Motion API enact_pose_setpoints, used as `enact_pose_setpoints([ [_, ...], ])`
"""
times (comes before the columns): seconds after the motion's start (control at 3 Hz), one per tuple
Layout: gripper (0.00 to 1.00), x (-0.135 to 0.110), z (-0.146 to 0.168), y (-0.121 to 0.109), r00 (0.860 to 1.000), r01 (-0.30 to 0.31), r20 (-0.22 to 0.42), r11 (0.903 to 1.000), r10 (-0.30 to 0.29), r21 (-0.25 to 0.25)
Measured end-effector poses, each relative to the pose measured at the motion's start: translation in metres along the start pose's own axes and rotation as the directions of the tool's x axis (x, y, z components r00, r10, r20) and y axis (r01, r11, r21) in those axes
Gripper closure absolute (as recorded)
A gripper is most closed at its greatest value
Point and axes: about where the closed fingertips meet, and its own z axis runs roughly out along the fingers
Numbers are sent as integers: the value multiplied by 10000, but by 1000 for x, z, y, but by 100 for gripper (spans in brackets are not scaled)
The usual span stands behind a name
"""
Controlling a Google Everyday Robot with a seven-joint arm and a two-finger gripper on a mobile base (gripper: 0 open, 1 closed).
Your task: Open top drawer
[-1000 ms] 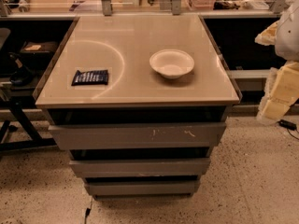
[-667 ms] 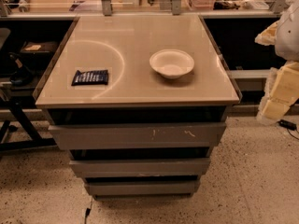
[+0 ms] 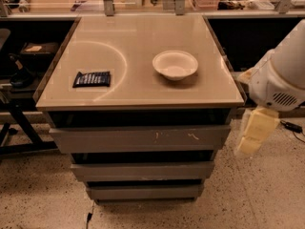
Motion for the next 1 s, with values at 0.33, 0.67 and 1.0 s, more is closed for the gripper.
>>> enact_pose_setpoints([
  [0.33, 0, 8, 52, 4, 10000, -79, 16, 9991, 80, -407],
  [0.67, 0, 26, 128, -6, 9995, -314, -127, 9960, 305, -834],
  [1.0, 0, 26, 129, -6, 9994, -319, -120, 9959, 310, -848],
])
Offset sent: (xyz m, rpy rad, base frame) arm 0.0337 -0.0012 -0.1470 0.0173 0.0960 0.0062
